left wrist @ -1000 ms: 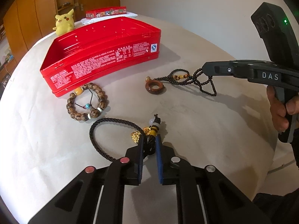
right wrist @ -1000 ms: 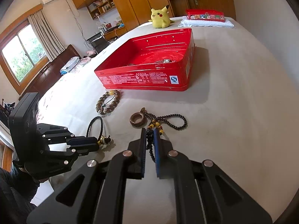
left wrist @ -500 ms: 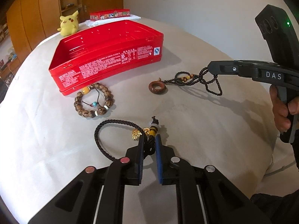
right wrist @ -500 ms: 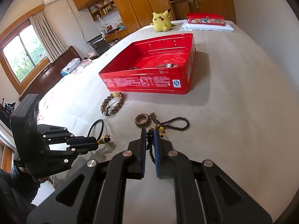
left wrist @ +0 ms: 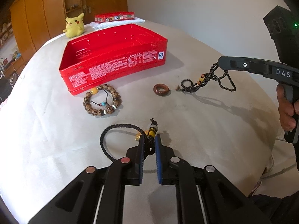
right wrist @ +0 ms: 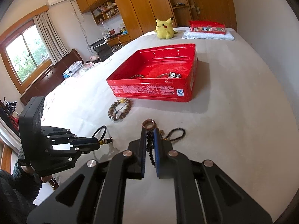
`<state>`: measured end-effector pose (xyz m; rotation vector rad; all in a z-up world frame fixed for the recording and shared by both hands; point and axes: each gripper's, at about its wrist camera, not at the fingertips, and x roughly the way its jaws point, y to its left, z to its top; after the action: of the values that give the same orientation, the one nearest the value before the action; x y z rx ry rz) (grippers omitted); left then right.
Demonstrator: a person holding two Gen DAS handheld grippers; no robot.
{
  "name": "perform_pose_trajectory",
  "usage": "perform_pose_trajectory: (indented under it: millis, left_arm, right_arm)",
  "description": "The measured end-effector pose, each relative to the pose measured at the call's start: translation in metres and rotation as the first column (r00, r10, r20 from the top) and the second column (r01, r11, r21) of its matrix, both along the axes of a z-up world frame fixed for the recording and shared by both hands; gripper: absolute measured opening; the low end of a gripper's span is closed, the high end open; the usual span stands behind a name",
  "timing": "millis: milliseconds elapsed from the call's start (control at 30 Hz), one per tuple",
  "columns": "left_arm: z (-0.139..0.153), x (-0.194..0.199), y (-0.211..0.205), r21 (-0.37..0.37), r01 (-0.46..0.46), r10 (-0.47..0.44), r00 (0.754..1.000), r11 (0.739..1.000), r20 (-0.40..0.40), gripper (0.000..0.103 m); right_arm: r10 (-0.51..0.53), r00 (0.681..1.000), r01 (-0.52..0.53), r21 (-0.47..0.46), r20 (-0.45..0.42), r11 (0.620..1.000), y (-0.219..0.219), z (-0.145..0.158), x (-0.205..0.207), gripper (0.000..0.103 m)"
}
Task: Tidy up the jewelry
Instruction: 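Lift the cord pendant with the left tool while the right tool lifts the bead necklace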
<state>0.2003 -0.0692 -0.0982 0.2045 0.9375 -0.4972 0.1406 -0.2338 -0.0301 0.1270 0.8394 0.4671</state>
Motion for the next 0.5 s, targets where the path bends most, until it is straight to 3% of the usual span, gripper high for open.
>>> perform_pose_trajectory:
  millis: [500]
  left_arm:
    - [0.028, -0.011, 0.018, 0.001, -0.041, 0.041, 0.997, 0.999, 0.065, 0.01]
  right_arm:
    - [0.017, 0.998, -0.017, -0.008, 0.067, 1.0, 0.005, 0.033, -0.017, 0.006]
